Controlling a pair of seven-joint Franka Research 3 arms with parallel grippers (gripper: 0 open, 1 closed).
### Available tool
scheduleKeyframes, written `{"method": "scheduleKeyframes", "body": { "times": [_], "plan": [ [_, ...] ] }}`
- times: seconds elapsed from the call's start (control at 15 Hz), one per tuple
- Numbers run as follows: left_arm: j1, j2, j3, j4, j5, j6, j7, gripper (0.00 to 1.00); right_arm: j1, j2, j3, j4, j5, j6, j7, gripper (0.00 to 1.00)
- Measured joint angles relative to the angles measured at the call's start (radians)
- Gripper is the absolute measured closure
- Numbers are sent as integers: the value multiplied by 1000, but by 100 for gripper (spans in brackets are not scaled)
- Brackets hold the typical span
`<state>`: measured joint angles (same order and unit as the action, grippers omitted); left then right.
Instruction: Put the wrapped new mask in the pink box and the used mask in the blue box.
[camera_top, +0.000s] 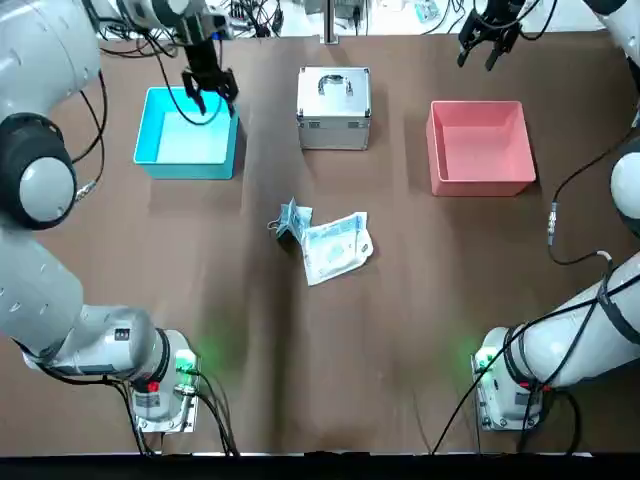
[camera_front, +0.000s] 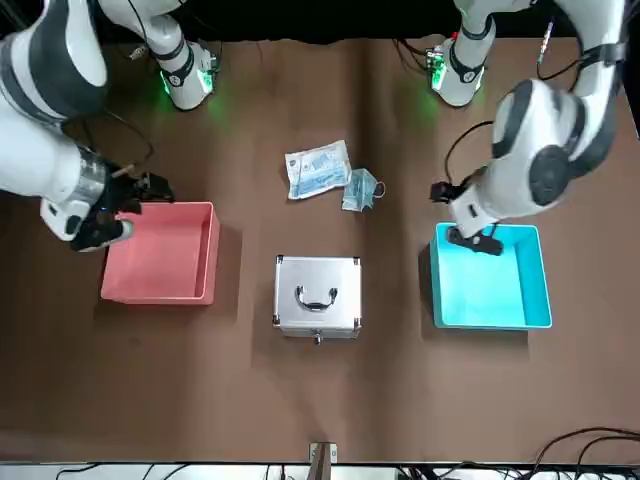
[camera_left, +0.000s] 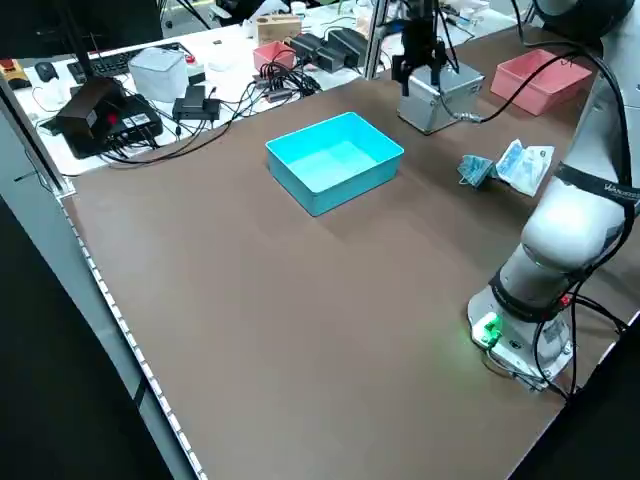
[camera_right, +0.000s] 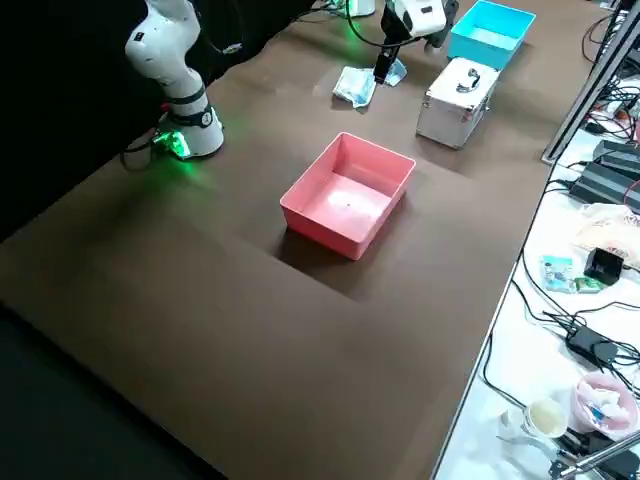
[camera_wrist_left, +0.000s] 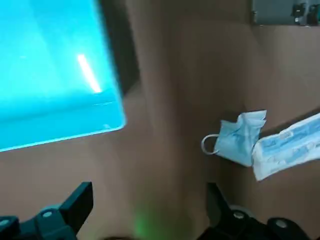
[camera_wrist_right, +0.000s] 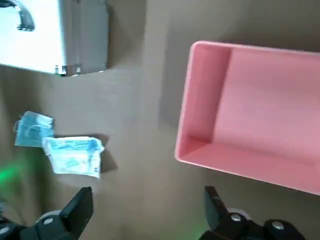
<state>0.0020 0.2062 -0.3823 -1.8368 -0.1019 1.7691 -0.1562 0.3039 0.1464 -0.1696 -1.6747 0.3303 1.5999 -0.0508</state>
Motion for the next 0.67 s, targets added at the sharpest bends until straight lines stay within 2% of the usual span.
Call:
{"method": "scheduleKeyframes", "body": {
  "times": [0.33,0.53,0.67],
  "plan": [
    [-5,-1,-146,-149,0,239,-168,0,39,51,1,-58,92,105,11,2],
    [-9,-1,-206,-241,0,372,-235,0,79,78,2,-100,123,154,19,2],
    [-35,-1,-221,-299,0,472,-278,0,110,90,2,-130,157,156,22,2]
  ]
}}
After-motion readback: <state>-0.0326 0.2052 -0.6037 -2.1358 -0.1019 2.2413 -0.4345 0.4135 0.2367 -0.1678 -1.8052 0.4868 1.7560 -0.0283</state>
